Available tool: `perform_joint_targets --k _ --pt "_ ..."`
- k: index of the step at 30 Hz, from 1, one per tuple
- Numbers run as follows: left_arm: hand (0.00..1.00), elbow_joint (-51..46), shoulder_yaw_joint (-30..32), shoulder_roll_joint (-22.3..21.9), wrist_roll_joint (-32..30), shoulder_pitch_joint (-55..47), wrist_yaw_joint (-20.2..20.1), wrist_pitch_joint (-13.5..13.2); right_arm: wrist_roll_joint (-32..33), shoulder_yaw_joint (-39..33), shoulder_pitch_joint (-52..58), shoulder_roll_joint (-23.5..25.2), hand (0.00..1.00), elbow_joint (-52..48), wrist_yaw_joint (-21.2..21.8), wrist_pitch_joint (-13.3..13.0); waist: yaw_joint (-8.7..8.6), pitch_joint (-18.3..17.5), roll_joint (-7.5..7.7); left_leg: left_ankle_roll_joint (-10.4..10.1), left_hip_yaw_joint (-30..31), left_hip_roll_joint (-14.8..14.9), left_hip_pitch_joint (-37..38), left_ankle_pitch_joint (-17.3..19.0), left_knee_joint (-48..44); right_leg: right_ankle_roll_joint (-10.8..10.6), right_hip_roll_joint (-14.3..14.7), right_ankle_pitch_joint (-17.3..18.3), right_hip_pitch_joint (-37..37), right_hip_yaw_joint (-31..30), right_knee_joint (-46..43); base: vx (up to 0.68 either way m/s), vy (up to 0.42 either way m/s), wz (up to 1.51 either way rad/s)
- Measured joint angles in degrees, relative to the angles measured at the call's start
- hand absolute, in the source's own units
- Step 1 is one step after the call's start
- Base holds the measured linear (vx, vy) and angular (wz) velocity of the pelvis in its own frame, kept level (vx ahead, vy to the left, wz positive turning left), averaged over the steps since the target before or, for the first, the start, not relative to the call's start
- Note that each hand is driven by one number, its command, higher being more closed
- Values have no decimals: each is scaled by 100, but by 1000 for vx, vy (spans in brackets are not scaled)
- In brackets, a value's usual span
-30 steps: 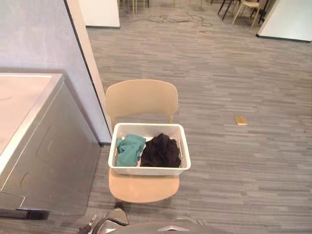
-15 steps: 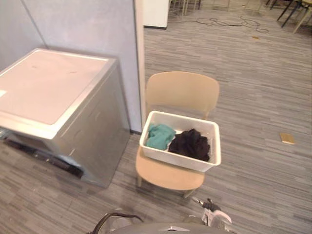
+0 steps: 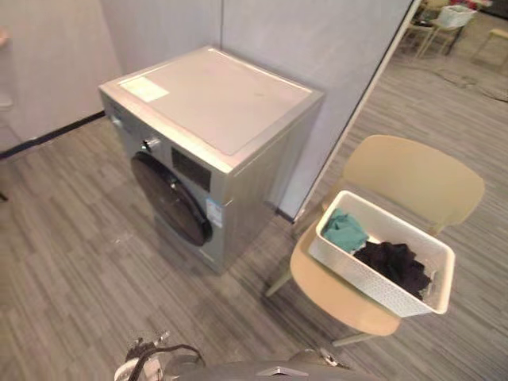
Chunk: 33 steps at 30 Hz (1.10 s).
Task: Pick up the laundry basket with both hands and put the clothes into the washing machine.
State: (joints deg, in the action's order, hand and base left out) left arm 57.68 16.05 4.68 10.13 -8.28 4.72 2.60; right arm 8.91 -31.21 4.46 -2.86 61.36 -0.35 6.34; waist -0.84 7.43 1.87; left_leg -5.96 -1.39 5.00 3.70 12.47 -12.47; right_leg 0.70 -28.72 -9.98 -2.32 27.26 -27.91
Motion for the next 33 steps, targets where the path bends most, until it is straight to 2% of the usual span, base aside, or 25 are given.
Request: perform_joint_targets --k 1,2,3,4,6,9,10,11,12,13,15,17,18,19,20,22,24,25,26,28,29,30,31,32,33 --pt "0 74 -24 -37 -149 -89 2 8 21 9 1 -59 0 -51 25 -7 -32 51 -170 111 169 67 82 -97 197 207 289 -56 -217 -857 -207 -18 33 69" --pt "0 151 44 38 -192 -180 35 7 29 58 -16 -48 0 -93 19 10 -43 45 -220 130 307 196 106 -151 285 -106 915 672 -276 -1472 -338 -12 -6 62" --pt "0 190 100 73 -195 -218 43 18 42 99 1 0 0 -138 22 3 -36 44 -206 118 356 256 108 -178 326 -196 1190 977 -308 -1580 -393 -5 -125 54" --pt "0 214 344 101 -195 -285 62 67 94 185 38 129 0 -255 25 -12 2 49 -55 85 457 292 62 -216 371 -317 1810 1353 -369 -1660 -331 -12 -133 39" --pt "0 214 595 -83 -204 -302 73 156 99 197 88 219 0 -391 35 -29 103 61 72 63 420 270 18 -221 371 -403 1915 1614 -205 -1573 -73 -5 -119 25" --pt "0 81 756 -296 -377 -203 25 192 228 306 137 235 0 -757 94 -148 81 210 -94 92 673 371 137 -481 733 -307 1953 1665 -542 -1467 -835 -24 -123 42" --pt "0 75 762 -290 -411 -75 16 188 244 378 150 248 0 -863 103 -171 18 159 -118 -63 893 466 32 -566 825 -387 2310 2109 -478 -1815 -301 -20 -195 69" --pt "0 43 783 -199 -475 -56 -5 187 243 456 185 300 0 -872 111 -174 26 123 15 -73 951 391 -17 -574 849 -365 2443 2226 -378 -2074 210 -15 -271 95" --pt "0 7 943 -179 -476 103 -9 194 260 367 214 382 0 -855 126 -162 48 136 151 -53 959 357 -69 -569 663 -322 2397 2246 -261 -1978 475 23 -184 67" --pt "0 -32 1042 -231 -478 159 -14 191 256 290 249 387 0 -849 119 -170 49 137 121 -37 832 350 -178 -507 338 -325 2373 2251 -247 -1880 475 74 -159 89" --pt "0 -138 1132 -379 -478 262 -4 184 264 233 260 378 0 -897 126 -194 -5 203 -73 -81 552 401 -435 -149 -433 -327 2368 2279 -57 -1562 486 83 -44 76" --pt "0 -382 1161 -638 -473 257 -11 170 218 225 236 250 0 -862 132 -208 -26 191 -206 -266 429 493 -870 186 -1560 -300 2419 2493 156 -1356 465 82 -7 67" --pt "0 -584 1211 -781 -469 253 -18 164 215 234 248 225 0 -867 132 -215 -14 197 -289 -462 474 501 -1342 142 -2615 -324 2421 2575 281 -1289 426 128 80 30" --pt "0 -790 1211 -866 -469 254 -18 144 213 261 228 190 0 -876 131 -215 38 208 -345 -838 482 542 -1788 -150 -3516 -379 2410 2644 383 -1276 350 110 76 16" --pt "0 -841 1217 -906 -469 242 -14 124 204 307 211 167 0 -863 128 -206 64 205 -372 -818 443 574 -1910 -314 -3833 -400 2398 2677 424 -1319 291 118 95 -8" --pt "0 -976 1208 -853 -420 273 -7 117 198 451 179 181 0 -873 120 -150 209 231 -248 -719 179 764 -2241 -701 -4588 -443 2270 2637 527 -1453 315 117 177 -42" --pt "0 -980 1198 -806 -358 284 6 120 205 550 134 233 0 -886 115 -128 287 231 -235 -229 -165 1231 -2283 -244 -4469 -526 2247 2575 555 -1647 411 143 248 -56" --pt "0 -979 1198 -765 -340 282 22 122 203 578 66 239 0 -887 110 -102 293 231 -182 -22 -179 1492 -2271 -71 -3996 -594 2127 2538 568 -1758 482 140 273 -47" --pt "0 -990 1197 -727 -310 306 58 120 202 646 76 258 0 -887 104 -93 323 213 -57 28 -156 1694 -2177 -78 -3211 -685 1918 2488 555 -1901 552 188 409 -41" --pt "0 -965 1168 -705 -229 296 127 108 196 644 109 260 0 -872 104 -95 319 137 24 94 163 1829 -1942 -282 -1891 -877 1616 2422 558 -2111 743 215 550 -40" --pt "0 -892 1066 -697 -170 238 162 96 195 624 162 212 0 -864 101 -96 319 34 -25 65 476 1831 -1821 -552 -1426 -1181 1441 2462 555 -2275 870 221 632 -35" --pt "0 -774 979 -712 -142 197 194 68 193 599 228 132 0 -859 100 -95 300 -56 -161 -109 501 1799 -1749 -787 -1262 -1397 1296 2514 582 -2373 910 237 761 -16" --pt "0 -646 930 -585 -44 245 201 56 202 443 161 205 0 -658 78 -105 253 -25 -79 -773 325 1568 -1771 -393 -1550 -1567 985 2565 683 -2573 937 190 633 -1" --pt "0 -628 858 -389 -57 256 239 40 248 342 110 313 0 -541 89 -69 251 -80 117 -762 295 1338 -1792 -311 -1668 -1555 889 2546 691 -2819 974 240 642 18" --pt "0 -487 763 -87 -121 291 262 -13 230 352 67 408 0 -385 84 -31 159 -186 259 -811 325 1159 -1908 -189 -1848 -1505 911 2185 725 -2961 1072 219 491 20"
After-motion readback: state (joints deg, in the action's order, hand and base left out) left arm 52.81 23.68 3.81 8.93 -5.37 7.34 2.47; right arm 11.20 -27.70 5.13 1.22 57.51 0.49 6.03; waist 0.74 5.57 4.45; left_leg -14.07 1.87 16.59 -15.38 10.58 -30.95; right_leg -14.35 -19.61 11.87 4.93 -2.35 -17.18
